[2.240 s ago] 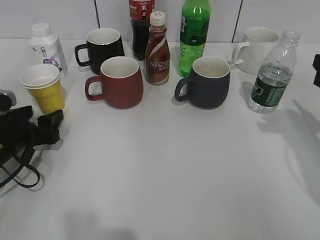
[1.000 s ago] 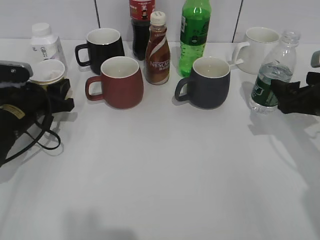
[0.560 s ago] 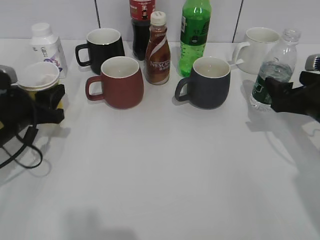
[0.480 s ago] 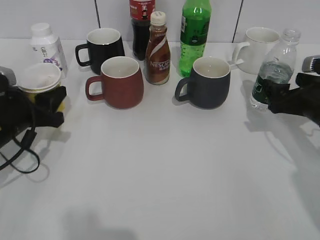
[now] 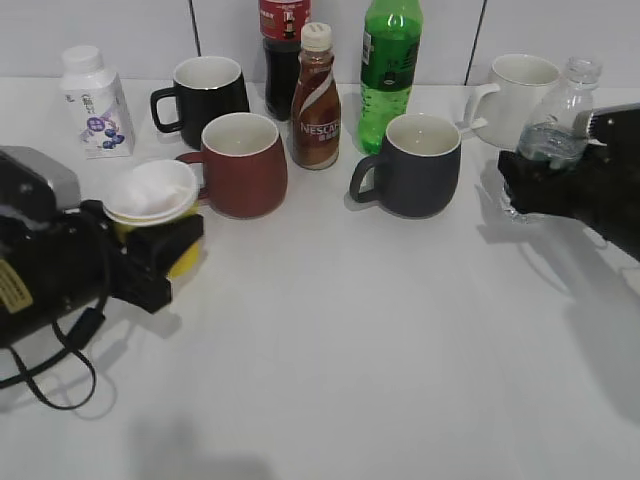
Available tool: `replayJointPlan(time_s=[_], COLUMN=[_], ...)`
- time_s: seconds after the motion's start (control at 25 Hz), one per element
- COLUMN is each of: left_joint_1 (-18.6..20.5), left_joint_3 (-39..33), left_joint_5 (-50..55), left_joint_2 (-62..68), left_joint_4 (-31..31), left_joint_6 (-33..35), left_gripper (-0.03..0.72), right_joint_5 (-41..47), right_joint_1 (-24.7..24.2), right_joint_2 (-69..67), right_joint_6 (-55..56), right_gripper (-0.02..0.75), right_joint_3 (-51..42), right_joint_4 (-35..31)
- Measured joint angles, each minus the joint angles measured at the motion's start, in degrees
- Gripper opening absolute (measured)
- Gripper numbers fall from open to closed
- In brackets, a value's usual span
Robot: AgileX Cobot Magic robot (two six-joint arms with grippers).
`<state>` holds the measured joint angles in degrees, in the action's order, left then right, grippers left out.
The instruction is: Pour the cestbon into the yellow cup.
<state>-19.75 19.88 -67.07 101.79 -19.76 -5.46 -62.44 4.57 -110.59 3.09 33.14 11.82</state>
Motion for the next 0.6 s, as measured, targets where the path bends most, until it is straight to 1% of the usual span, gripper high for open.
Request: replayJointPlan(time_s=[0.16,0.24,0.28,0.4,0.52,0.6], left_joint_1=[-3.8,-5.5,-6.4,-8.5,-10.4,-11.6], left_joint_3=[0.0,0.0,0.0,0.5,2.8,5.0], left_joint_5=[0.0,0.0,0.0,0.1,3.1,6.5], left_joint_2=[0.0,0.0,0.0,0.0,0.0,0.0], left_joint_4=[-1.8,-2.1,-2.1,-2.2,-2.3,-2.4], left_joint_6=[-0.2,-0.2,-0.2,-0.2,-0.6,-2.0], left_gripper=[0.363,0.363,0.363,0.363,0.363,0.363], right_joint_5=[-0.1,0.0,0.0,0.1,0.1,0.1], right_joint_1=[0.0,0.0,0.0,0.0,0.0,0.0], right_joint_2=[-2.0,-3.0,-3.3,-3.6,-3.6,-3.6], right_joint_6=[0.5,0.5,0.5,0.6,0.6,0.6], right_gripper=[0.641,0.61,0.588,0.48,0.472,0.472], right_joint_3=[3.3,4.2,4.4,4.6,4.6,4.6], right_joint_4=[0.2,0.3,0.3,0.4,0.6,1.2])
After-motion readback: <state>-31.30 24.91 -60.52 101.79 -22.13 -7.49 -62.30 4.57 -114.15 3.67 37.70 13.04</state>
